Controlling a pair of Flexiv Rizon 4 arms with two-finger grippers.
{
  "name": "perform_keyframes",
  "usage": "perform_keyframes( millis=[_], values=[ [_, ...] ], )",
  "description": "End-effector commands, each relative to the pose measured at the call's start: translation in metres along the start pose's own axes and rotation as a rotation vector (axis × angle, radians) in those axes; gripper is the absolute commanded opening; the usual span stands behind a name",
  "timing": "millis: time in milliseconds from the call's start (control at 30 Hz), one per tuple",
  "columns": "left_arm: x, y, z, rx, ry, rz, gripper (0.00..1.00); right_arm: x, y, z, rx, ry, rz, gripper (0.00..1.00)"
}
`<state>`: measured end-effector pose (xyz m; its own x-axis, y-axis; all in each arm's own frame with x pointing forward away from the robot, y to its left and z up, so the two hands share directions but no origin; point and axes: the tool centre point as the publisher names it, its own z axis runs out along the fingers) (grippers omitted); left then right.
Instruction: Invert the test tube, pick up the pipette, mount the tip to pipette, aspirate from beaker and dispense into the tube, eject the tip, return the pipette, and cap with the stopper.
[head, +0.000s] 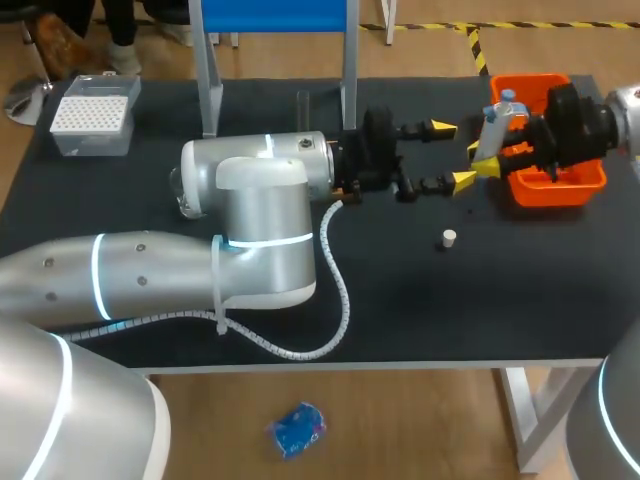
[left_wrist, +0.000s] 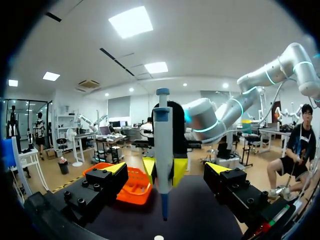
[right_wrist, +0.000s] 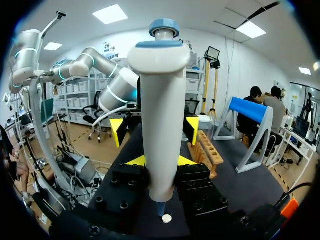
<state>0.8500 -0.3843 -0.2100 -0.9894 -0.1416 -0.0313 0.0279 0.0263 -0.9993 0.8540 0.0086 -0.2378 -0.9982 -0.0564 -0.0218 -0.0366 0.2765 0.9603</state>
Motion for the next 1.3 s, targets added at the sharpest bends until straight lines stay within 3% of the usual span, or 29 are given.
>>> perform_keyframes(
  millis=[33,700,733,767,933,1000,1033,1167,1267,1300],
  values=[
    [0.001,0.0,0.0,-0.002,-0.003,0.0,1.0,0.008,-0.008,0.012,-0.015,0.004,-0.012,0.0],
    [0.001,0.0,0.0,-0.002,-0.003,0.0,1.0,0.004,-0.011,0.038,0.008,0.018,-0.023,0.0],
    [0.001,0.0,0.0,-0.002,-0.003,0.0,0.81,0.003,-0.011,0.038,0.008,0.018,-0.023,0.0],
    [0.001,0.0,0.0,-0.002,-0.003,0.0,0.71,0.003,-0.011,0.038,0.008,0.018,-0.024,0.0],
    [0.001,0.0,0.0,-0.002,-0.003,0.0,0.72,0.002,-0.01,0.04,0.008,0.021,-0.027,0.0],
    [0.001,0.0,0.0,-0.002,-0.003,0.0,0.62,0.001,-0.009,0.041,0.007,0.022,-0.028,0.0],
    [0.001,0.0,0.0,-0.002,-0.003,0.0,0.62,0.001,-0.009,0.041,0.007,0.022,-0.029,0.0],
    [0.001,0.0,0.0,-0.002,-0.003,0.0,0.69,0.002,-0.008,0.043,0.006,0.027,-0.032,0.0],
    [0.001,0.0,0.0,-0.002,-0.003,0.0,0.65,0.002,-0.008,0.043,0.005,0.028,-0.032,0.0],
    [0.001,0.0,0.0,-0.002,-0.003,0.0,0.56,0.002,-0.008,0.043,0.005,0.028,-0.032,0.0]
  ],
)
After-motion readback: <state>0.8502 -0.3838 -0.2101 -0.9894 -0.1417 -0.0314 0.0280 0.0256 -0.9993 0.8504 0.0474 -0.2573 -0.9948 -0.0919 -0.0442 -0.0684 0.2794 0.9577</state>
